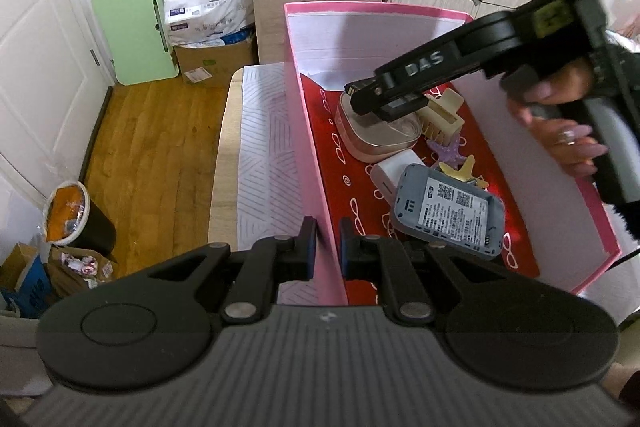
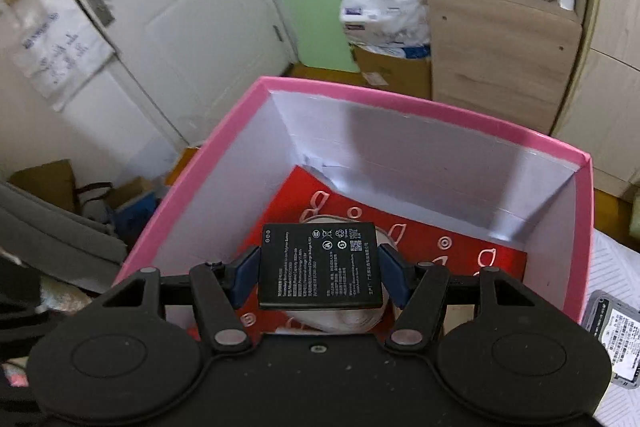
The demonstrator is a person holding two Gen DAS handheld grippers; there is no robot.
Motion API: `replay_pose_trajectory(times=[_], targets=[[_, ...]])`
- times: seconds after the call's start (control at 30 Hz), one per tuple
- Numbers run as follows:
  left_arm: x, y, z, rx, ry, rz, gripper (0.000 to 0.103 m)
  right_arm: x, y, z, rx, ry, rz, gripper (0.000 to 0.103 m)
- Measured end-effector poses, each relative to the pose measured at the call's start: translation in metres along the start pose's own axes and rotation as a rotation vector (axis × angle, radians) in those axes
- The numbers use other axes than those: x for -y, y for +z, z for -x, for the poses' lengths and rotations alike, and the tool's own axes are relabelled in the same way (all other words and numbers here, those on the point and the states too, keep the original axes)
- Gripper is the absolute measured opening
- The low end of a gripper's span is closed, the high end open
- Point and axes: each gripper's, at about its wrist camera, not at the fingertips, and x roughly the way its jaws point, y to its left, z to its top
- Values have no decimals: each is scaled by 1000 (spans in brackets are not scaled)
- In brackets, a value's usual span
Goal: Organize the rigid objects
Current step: 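Carry the black battery card into the pink box and release it, then grasp the silver keys on the bed with the right tool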
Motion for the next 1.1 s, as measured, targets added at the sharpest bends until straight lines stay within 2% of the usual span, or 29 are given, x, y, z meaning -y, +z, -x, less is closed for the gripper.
replay_pose_trajectory(times=[0.1,0.27,0.57,0.67,0.7,0.83,0.97,1.1], targets=[[-1,-1,0,2,-4,0,10,3,2,-9,-19,-44,-9,69],[-1,0,1,-1,-7,3,10,5,4,-2,1,-12,-8,71],[0,-1,1,5,-6,1,10,8,-19,86,179,30,86,71],[1,-2,1,10,-4,0,10,20,-37,120,259,114,141,71],[1,-2,1,12,-2,1,10,25,-41,129,274,115,138,71],[2,-3,1,11,3,2,10,40,-67,163,345,72,165,71],[4,-2,1,11,12,1,10,63,-85,180,366,21,153,71],[4,-2,1,8,18,8,10,94,-104,181,367,-18,96,71]])
